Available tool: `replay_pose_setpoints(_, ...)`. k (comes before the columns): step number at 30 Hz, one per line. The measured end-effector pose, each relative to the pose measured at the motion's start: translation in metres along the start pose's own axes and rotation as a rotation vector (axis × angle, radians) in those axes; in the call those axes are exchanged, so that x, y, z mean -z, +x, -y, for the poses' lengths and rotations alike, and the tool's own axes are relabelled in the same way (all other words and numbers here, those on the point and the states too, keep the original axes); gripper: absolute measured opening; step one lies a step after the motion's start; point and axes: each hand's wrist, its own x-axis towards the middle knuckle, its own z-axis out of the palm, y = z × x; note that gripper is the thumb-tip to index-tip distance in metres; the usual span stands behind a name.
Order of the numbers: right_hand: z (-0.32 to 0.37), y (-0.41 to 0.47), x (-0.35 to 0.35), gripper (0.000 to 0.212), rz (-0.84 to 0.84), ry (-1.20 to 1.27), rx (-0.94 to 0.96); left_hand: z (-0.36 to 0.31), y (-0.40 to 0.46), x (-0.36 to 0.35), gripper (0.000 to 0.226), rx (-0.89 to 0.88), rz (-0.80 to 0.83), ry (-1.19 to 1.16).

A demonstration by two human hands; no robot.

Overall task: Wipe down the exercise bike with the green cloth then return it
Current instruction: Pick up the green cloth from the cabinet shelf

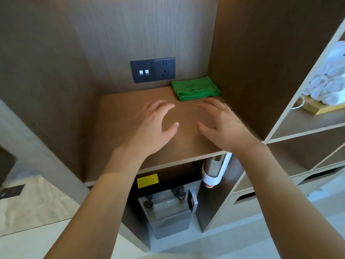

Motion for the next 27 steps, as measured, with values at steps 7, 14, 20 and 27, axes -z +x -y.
replay_pose_setpoints(7, -0.036, 0.058, 0.002, 0.066, 0.079, -0.035, 0.012, -0.003, 0.045, -0.015, 0.061, 0.045, 0.025, 0.078)
replay_pose_setpoints(14, -0.058, 0.121, -0.009, 0.070, 0.168, -0.062, -0.040, -0.006, 0.111, -0.036, 0.069, 0.026, 0.150, 0.200)
replay_pose_setpoints(20, -0.068, 0.144, -0.023, 0.070, 0.207, -0.110, -0.073, 0.012, 0.149, -0.055, 0.072, 0.044, 0.229, 0.283)
replay_pose_setpoints(27, -0.074, 0.145, -0.030, 0.066, 0.246, -0.120, -0.080, 0.018, 0.156, -0.072, 0.063, 0.034, 0.286, 0.272)
